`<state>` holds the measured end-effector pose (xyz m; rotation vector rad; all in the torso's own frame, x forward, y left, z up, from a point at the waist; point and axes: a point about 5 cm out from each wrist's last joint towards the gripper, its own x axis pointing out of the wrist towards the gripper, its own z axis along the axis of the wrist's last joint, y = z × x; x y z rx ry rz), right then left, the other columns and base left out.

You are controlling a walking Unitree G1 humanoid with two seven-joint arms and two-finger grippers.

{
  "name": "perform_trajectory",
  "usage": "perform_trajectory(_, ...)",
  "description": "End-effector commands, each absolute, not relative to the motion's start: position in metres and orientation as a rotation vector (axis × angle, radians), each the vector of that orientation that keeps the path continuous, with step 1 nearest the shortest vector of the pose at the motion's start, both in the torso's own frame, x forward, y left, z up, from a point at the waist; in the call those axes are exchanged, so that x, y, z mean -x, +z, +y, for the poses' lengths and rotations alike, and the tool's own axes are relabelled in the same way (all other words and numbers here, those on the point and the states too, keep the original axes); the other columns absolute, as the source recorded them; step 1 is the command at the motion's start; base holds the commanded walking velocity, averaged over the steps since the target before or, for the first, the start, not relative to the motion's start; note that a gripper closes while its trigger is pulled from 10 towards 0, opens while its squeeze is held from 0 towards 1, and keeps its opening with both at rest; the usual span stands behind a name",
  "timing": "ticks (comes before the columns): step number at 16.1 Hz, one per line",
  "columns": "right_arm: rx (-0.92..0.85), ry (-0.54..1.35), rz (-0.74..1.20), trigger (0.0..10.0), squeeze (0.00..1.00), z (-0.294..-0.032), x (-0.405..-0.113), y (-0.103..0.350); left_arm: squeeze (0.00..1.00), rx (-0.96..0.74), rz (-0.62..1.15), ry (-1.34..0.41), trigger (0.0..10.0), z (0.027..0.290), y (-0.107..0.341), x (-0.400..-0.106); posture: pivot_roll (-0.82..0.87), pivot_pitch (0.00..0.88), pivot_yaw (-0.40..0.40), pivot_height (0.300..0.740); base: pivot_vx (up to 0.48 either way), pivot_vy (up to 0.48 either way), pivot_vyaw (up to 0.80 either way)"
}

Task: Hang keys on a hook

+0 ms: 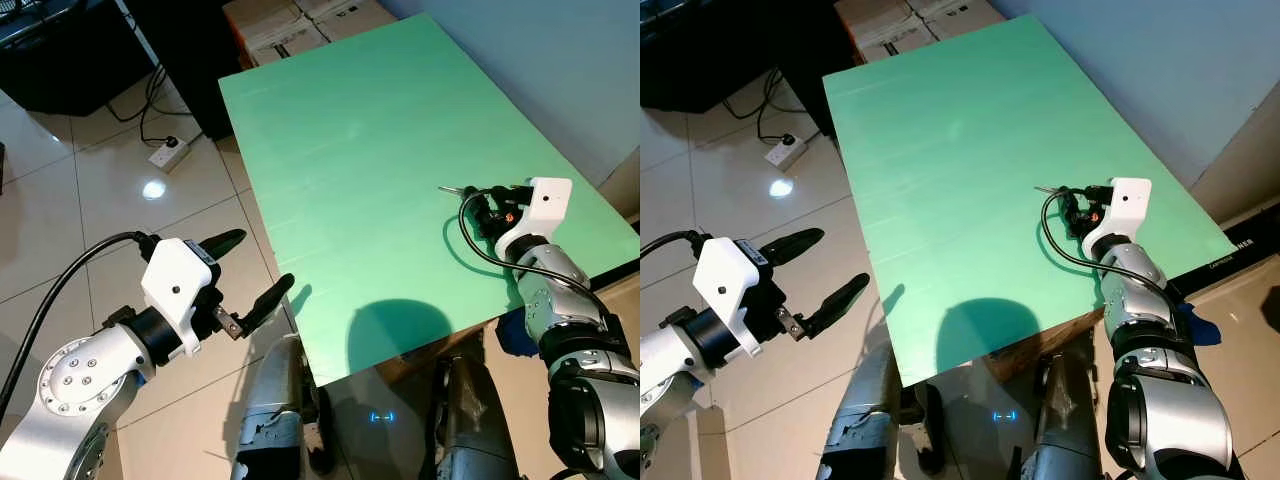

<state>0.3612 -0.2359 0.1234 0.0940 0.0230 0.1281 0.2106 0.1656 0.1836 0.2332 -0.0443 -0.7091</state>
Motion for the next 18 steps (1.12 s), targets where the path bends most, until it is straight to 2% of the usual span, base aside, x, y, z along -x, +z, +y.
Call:
perform_trajectory(1, -0.125, 0.160, 0.070, 5.6, 0.00, -0.228, -0.359, 0.113, 0.00, -0.235, -0.015, -0.730, 10.0, 0.166, 0.181, -0.207, 0.24, 0.257, 0.196, 0.612, 0.000, 0.000, 0.00)
perform_trajectory(2, -0.125, 0.160, 0.072, 3.4, 0.00, -0.228, -0.359, 0.113, 0.00, -0.235, -0.015, -0.730, 10.0, 0.166, 0.181, -0.207, 0.24, 0.257, 0.196, 0.612, 0.000, 0.000, 0.00)
perform_trajectory(3, -0.124, 0.160, 0.073, 2.7, 0.00, -0.228, -0.359, 0.113, 0.00, -0.234, -0.014, -0.730, 10.0, 0.166, 0.181, -0.207, 0.24, 0.258, 0.196, 0.612, 0.000, 0.000, 0.00)
perform_trajectory(4, -0.123, 0.158, 0.074, 0.0, 0.00, -0.229, -0.359, 0.113, 0.00, -0.234, -0.014, -0.731, 10.0, 0.166, 0.180, -0.207, 0.24, 0.258, 0.196, 0.612, 0.000, 0.000, 0.00)
perform_trajectory(18, -0.115, 0.126, 0.058, 0.0, 0.00, -0.239, -0.359, 0.118, 0.00, -0.229, -0.017, -0.733, 10.0, 0.164, 0.180, -0.209, 0.23, 0.252, 0.194, 0.612, 0.000, 0.000, 0.00)
